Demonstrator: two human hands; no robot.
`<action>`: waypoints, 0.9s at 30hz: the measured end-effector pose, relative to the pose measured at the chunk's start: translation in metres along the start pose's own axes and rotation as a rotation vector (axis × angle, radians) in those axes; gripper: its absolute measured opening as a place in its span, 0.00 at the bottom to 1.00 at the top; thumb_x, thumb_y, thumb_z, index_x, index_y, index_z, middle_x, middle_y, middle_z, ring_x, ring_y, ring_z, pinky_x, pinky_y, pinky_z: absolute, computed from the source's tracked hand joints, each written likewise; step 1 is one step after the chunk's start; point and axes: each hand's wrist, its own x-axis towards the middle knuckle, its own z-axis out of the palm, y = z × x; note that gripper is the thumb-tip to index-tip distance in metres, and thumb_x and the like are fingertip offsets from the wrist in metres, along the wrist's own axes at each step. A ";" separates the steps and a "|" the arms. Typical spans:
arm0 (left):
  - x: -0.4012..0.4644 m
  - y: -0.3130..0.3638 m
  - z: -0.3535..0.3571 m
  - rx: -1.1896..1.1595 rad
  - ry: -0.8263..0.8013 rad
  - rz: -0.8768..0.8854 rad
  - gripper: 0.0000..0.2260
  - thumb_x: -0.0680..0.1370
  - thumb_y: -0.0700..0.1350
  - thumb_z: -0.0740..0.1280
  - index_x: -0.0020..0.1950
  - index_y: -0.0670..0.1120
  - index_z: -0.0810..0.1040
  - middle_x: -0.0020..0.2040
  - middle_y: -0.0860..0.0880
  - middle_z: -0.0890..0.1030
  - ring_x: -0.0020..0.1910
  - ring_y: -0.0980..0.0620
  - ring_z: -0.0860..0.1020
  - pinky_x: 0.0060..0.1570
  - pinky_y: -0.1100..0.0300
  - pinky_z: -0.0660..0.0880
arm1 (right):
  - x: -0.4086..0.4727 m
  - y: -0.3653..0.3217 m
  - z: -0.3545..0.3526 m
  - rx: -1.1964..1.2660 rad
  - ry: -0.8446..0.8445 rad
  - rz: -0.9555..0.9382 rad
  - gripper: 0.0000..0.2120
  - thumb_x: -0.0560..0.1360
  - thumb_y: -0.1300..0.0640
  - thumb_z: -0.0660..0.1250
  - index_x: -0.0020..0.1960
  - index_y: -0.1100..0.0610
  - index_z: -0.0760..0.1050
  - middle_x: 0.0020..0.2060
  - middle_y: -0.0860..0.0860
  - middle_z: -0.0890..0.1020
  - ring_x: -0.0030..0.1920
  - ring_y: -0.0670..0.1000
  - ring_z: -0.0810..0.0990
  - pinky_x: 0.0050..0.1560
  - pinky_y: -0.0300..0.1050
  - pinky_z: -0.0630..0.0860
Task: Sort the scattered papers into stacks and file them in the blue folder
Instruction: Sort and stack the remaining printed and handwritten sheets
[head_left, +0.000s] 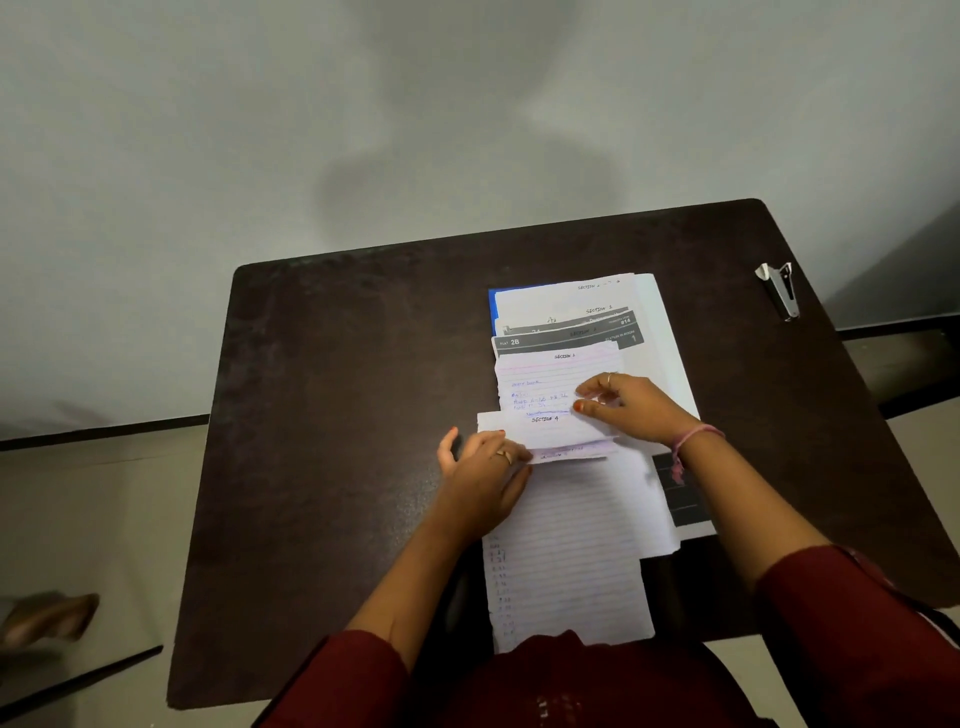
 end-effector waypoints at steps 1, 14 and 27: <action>-0.001 0.001 -0.001 -0.039 0.002 -0.028 0.19 0.76 0.57 0.54 0.57 0.52 0.79 0.60 0.56 0.79 0.68 0.53 0.71 0.69 0.49 0.44 | 0.005 0.000 -0.001 -0.038 -0.007 0.033 0.14 0.75 0.45 0.67 0.53 0.53 0.79 0.50 0.48 0.82 0.51 0.48 0.78 0.57 0.48 0.74; -0.013 0.001 0.003 -1.109 0.043 -0.915 0.22 0.78 0.42 0.66 0.71 0.41 0.66 0.57 0.47 0.82 0.52 0.51 0.81 0.51 0.56 0.78 | -0.041 0.017 0.023 0.625 -0.027 0.220 0.18 0.71 0.38 0.67 0.39 0.51 0.68 0.32 0.51 0.68 0.32 0.48 0.66 0.36 0.39 0.68; -0.021 0.021 0.008 -1.028 0.013 -0.855 0.11 0.79 0.43 0.63 0.61 0.49 0.71 0.55 0.53 0.80 0.54 0.53 0.80 0.55 0.51 0.78 | -0.060 0.014 0.078 0.728 0.158 0.197 0.17 0.80 0.60 0.59 0.68 0.56 0.69 0.62 0.51 0.77 0.63 0.51 0.75 0.67 0.55 0.70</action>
